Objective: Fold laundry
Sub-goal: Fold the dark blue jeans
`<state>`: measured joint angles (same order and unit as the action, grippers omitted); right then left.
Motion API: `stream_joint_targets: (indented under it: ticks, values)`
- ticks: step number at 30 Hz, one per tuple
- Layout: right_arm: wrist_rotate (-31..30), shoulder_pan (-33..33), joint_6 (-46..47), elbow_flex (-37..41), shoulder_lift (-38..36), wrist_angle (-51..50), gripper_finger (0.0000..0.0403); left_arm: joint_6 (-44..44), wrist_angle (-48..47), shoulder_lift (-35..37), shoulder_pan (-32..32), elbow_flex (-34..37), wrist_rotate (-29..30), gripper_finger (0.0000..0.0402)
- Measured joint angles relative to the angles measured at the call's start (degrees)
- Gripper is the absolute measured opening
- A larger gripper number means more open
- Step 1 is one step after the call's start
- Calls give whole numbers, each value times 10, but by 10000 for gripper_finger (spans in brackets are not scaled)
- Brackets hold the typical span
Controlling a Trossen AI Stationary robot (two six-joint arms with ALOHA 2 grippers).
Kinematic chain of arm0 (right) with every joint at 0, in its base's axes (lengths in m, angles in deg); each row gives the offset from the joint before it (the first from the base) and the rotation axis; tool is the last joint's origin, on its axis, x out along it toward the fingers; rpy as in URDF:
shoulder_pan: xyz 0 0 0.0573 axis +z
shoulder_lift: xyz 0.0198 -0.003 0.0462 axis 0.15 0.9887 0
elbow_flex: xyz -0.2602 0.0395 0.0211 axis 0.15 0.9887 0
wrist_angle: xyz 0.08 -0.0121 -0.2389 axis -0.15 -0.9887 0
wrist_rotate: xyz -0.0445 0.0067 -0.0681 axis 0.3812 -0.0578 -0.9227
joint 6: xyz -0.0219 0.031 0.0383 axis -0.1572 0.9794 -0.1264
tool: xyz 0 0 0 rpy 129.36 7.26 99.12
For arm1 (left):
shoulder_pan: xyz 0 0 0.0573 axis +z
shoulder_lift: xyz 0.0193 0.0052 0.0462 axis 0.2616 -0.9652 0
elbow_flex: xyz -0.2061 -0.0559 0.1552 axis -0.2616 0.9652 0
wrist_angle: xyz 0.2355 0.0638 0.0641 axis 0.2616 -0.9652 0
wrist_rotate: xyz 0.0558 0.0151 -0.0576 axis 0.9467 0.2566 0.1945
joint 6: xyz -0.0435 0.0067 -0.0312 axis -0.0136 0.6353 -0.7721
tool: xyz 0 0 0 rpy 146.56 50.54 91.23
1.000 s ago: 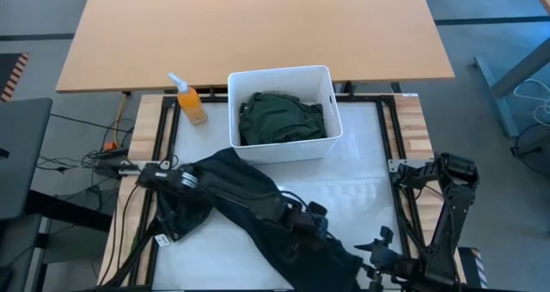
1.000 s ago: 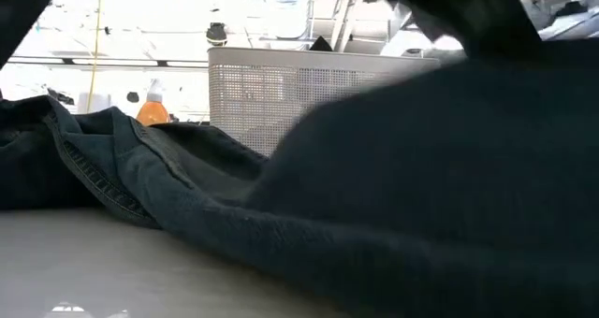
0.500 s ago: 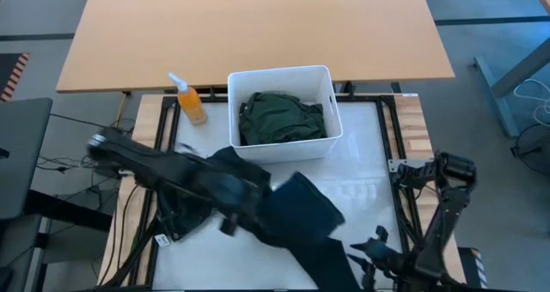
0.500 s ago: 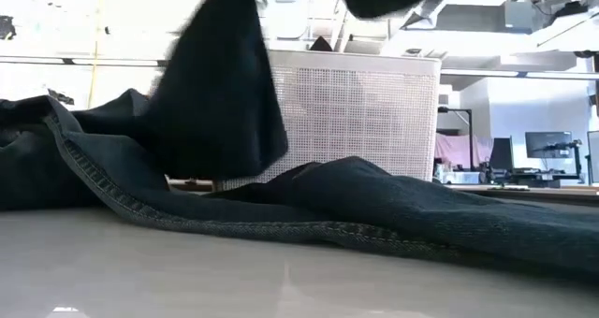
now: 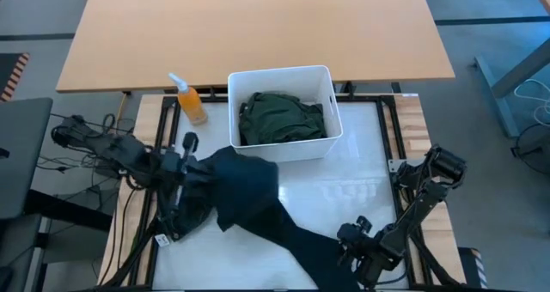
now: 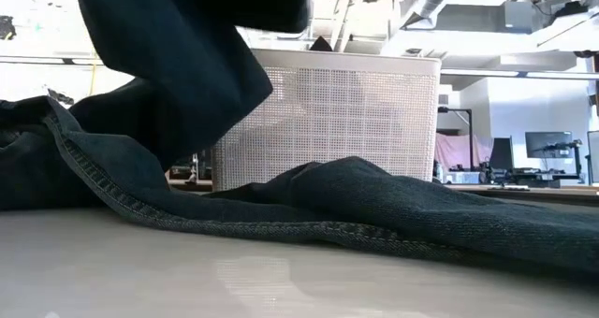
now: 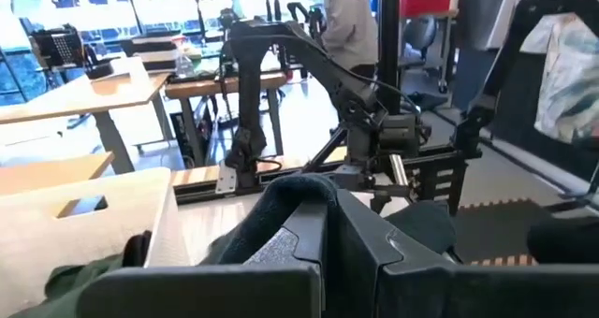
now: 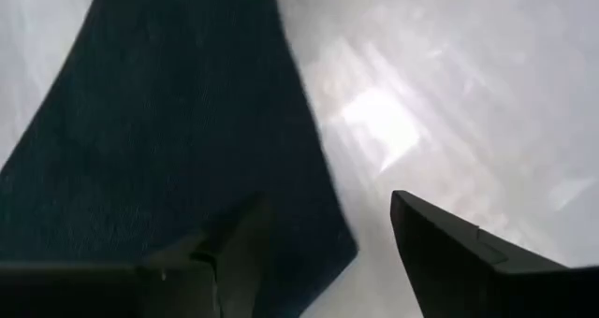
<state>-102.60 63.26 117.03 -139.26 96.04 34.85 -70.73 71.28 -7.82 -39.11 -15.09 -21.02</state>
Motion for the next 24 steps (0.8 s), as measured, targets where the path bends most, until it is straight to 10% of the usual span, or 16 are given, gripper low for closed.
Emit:
stream_joint_targets:
  ticks: [10, 18, 24]
  values:
    - [30, -1, 15, 48, 0, 72, 248, 20, -2, 8, -13, 19, -18, 0]
    - [83, -7, -90, 49, -29, 158, 34, 42, -1, -4, -13, 19, -35, 0]
    - [93, -34, -185, 4, -127, 120, 18, 56, 4, -4, -13, 19, -42, 0]
